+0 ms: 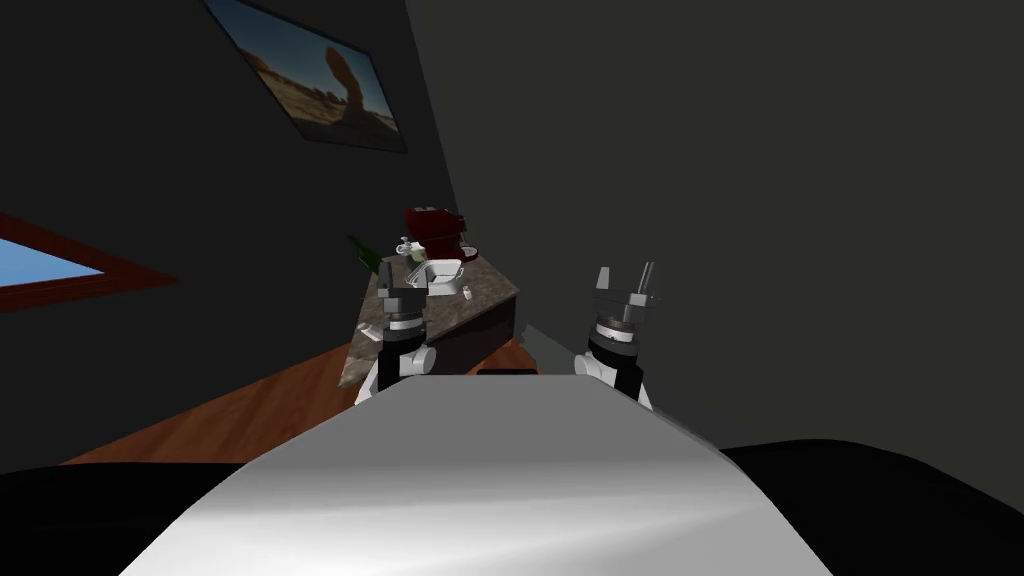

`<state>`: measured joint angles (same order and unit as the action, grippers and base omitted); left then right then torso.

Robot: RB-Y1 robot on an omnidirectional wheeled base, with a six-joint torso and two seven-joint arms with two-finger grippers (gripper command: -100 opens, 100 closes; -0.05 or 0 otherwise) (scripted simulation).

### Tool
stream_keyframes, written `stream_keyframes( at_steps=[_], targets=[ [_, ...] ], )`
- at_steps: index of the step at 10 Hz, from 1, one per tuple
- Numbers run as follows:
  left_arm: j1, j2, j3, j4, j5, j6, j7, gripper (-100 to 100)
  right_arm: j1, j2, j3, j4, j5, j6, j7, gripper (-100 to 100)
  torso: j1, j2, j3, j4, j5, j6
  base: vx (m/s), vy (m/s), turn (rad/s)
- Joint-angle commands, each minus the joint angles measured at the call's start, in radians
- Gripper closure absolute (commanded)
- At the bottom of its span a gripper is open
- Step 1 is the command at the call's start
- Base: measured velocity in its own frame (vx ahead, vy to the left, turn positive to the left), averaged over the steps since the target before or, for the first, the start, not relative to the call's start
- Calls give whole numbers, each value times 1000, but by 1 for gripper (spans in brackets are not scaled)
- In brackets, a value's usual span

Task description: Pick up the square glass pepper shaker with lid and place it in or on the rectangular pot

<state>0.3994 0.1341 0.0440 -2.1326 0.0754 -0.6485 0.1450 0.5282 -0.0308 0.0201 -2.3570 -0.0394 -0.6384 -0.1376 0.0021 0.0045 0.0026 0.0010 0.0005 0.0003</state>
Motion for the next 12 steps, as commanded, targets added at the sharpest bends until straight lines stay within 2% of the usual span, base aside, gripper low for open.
stream_keyframes(
  at_steps=[1,4,5,7,8,10,11,12],
  targets=[
    [-16,23,23,39,12,-27,21,-100,0,0,0,0,0,0,0,0,0,0,0,0,0,0,-80,23,-166],
    [-64,51,69,130,43,-79,60,-100,0,0,0,0,0,0,0,0,-1,1,1,0,0,0,-90,6,-247],
    [-64,51,69,137,43,-79,60,-100,0,0,0,0,0,0,0,0,-1,1,1,0,0,0,-54,-2,-41],
    [-101,62,104,197,72,-114,87,-100,0,0,0,0,0,0,0,0,-2,-2,-1,0,0,0,-50,-11,-201],
    [-101,62,104,209,72,-114,87,-100,0,0,0,0,0,0,0,0,-2,-1,-1,0,0,0,-46,-4,-83],
    [-141,69,139,277,108,-147,114,-100,0,0,0,0,0,0,0,0,-2,-2,-1,0,0,0,-49,-14,-219],
    [-141,69,139,286,108,-147,114,-100,0,0,0,0,0,0,0,0,-2,-2,-1,0,0,0,-39,-8,-77],
    [-162,72,157,325,129,-162,128,-100,0,0,0,0,0,0,0,0,-1,-2,-1,0,0,-1,-31,-18,-145]
  ],
)
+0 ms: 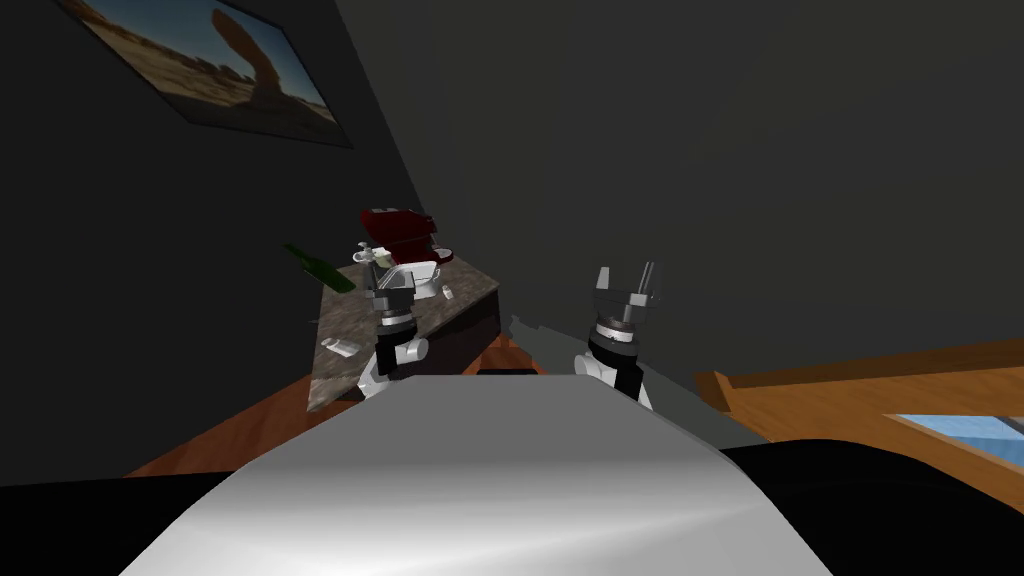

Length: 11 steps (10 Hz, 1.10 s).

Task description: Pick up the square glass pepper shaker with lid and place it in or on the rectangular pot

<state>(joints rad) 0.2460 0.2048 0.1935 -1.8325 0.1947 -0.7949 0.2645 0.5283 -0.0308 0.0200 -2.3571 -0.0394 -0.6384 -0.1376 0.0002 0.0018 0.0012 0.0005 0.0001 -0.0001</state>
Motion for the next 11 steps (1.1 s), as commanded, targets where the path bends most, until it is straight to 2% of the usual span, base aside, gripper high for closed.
stream_keyframes(
  at_steps=[1,2,3,4,8,9,10,11],
  targets=[
    [-30,3,26,50,33,-30,21,-100,0,0,0,0,0,0,0,0,0,0,0,0,0,0,-33,-21,-294],
    [-30,3,26,66,33,-30,21,-100,0,0,0,0,0,0,0,0,0,0,0,0,0,0,-23,-10,-82],
    [-52,5,44,99,58,-43,33,-100,0,0,0,0,0,0,0,0,0,-1,0,0,0,-1,-21,-19,-130],
    [-52,5,44,107,58,-43,33,-100,0,0,0,0,0,0,0,0,0,-1,0,0,0,0,-14,-13,-81],
    [-141,7,118,256,175,-83,76,-100,0,0,0,0,0,0,0,0,0,-2,-1,0,0,0,-5,-23,-224],
    [-141,7,118,272,179,-83,76,-100,0,0,0,0,0,0,0,0,-1,-3,-1,-1,0,0,11,-15,-52],
    [-163,6,136,302,213,-89,85,-100,0,0,0,0,0,0,0,0,0,-3,-2,-1,0,-1,13,-19,-116],
    [-163,6,136,312,213,-89,85,-100,0,0,0,0,0,0,0,0,0,-3,-2,-1,0,0,12,-11,-75]
  ],
)
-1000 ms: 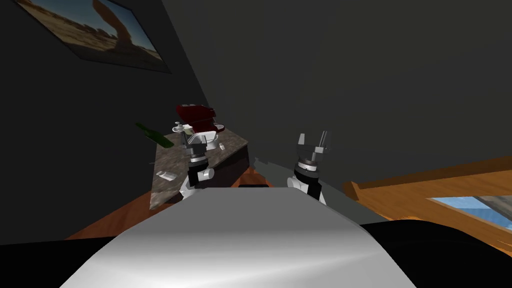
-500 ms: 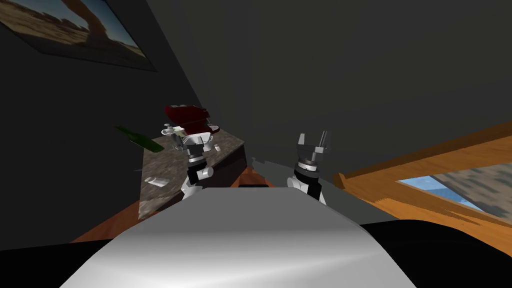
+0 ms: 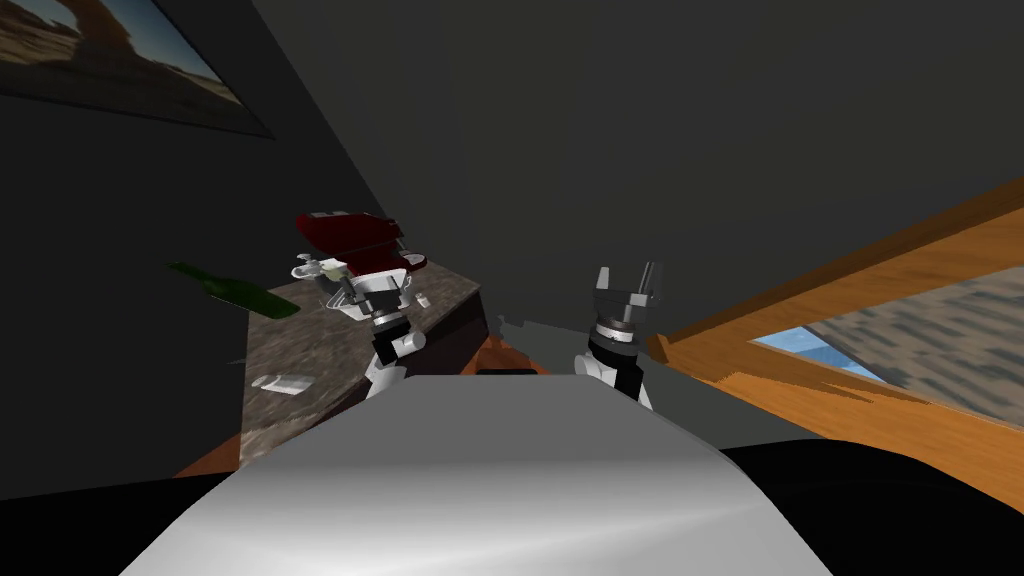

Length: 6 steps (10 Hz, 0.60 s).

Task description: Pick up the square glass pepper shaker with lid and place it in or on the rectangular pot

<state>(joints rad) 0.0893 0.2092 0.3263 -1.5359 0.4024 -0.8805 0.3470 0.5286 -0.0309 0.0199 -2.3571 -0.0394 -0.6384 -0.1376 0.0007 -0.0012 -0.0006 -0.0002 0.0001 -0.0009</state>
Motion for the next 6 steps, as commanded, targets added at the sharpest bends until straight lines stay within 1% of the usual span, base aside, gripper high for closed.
stream_keyframes(
  at_steps=[1,2,4,5,6],
  targets=[
    [-28,0,21,50,41,-8,10,-100,0,0,0,0,0,0,0,0,0,0,0,0,0,0,20,-12,-130],
    [-28,0,21,56,41,-8,10,-100,0,0,0,0,0,0,0,0,0,-1,0,0,0,0,17,-6,-75],
    [-69,-6,55,134,108,-14,24,-100,0,0,0,0,0,0,0,0,0,0,0,0,0,0,24,-11,-120],
    [-69,-6,55,134,115,-14,24,-100,0,0,0,0,0,0,0,0,0,-1,-1,0,0,0,26,-4,-82],
    [-88,-10,72,172,153,-16,29,-100,0,0,0,0,0,0,0,0,0,-1,-1,0,0,0,23,-4,-124]
  ],
)
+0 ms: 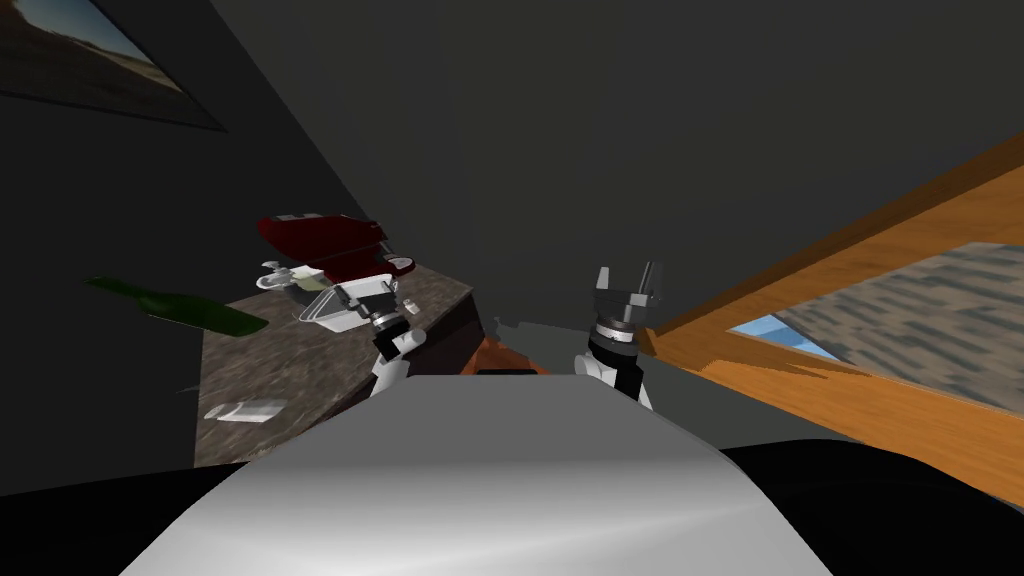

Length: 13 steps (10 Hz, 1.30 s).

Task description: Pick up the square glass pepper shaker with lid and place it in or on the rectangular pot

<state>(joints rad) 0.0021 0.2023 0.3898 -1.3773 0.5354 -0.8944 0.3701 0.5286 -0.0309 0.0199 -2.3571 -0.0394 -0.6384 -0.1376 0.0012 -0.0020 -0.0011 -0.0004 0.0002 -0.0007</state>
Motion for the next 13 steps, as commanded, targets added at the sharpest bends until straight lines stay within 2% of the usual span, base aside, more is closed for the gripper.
stream_keyframes(
  at_steps=[1,2,3,6,7,10,11,13],
  targets=[
    [-20,-9,24,50,50,-2,11,-100,0,0,0,0,0,0,0,0,0,0,0,0,0,0,39,-4,-149],
    [-37,-16,40,80,82,-1,16,-100,0,0,0,0,0,0,0,0,0,-1,0,0,0,0,59,0,-152],
    [-37,-16,40,85,96,-1,16,-100,0,0,0,0,0,0,0,0,0,-2,-1,0,0,0,45,2,-41],
    [-83,-46,82,181,196,5,25,-100,0,0,0,0,0,0,0,0,0,-1,-1,0,0,0,47,4,-94],
    [-83,-46,82,181,205,5,25,-100,0,0,0,0,0,0,0,0,1,-2,-1,-1,0,0,44,12,-24],
    [-118,-92,118,259,300,15,31,-100,0,0,0,0,0,0,0,0,1,-1,-1,0,0,-1,47,14,-61],
    [-118,-92,118,259,300,15,31,-100,0,0,0,0,0,0,0,0,1,-2,-1,0,0,0,44,16,-15],
    [-133,-132,137,300,351,22,32,-100,0,0,0,0,0,0,0,0,1,-1,-1,0,0,-1,35,21,-31]
  ],
)
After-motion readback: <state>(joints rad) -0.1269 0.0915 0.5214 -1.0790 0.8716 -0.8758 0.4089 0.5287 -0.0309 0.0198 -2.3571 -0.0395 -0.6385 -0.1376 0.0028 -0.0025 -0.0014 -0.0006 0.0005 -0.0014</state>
